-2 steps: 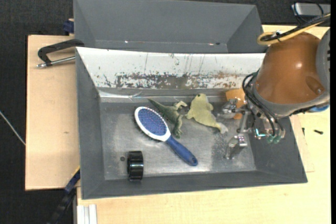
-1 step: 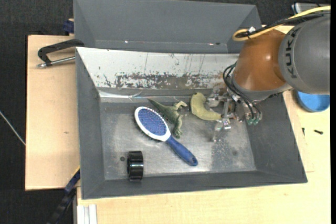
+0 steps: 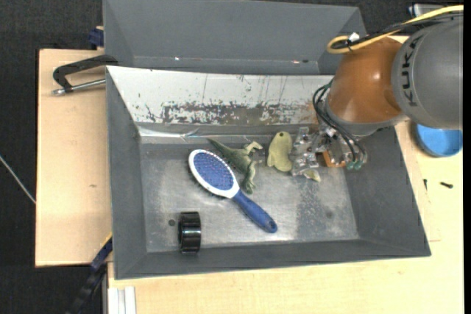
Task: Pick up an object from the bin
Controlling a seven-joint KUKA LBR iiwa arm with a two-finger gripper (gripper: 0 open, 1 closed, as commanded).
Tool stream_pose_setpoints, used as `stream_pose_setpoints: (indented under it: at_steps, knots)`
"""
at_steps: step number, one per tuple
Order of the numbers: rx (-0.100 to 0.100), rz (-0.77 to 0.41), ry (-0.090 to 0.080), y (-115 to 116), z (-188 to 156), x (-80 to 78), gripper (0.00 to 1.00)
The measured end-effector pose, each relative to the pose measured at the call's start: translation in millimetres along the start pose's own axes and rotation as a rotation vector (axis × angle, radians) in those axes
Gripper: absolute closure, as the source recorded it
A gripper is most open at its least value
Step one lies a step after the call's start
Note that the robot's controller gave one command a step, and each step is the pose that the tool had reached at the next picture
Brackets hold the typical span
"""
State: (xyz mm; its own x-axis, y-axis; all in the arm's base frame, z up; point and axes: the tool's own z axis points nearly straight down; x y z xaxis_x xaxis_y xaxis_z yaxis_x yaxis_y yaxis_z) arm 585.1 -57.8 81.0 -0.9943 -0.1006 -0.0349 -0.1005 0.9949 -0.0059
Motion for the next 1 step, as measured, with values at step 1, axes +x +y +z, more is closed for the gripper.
stream_pose_setpoints:
  at_steps: [1]
  knots:
    - [-0.004,-0.024,0.020,9.4,-128.0,-8.3,1.00]
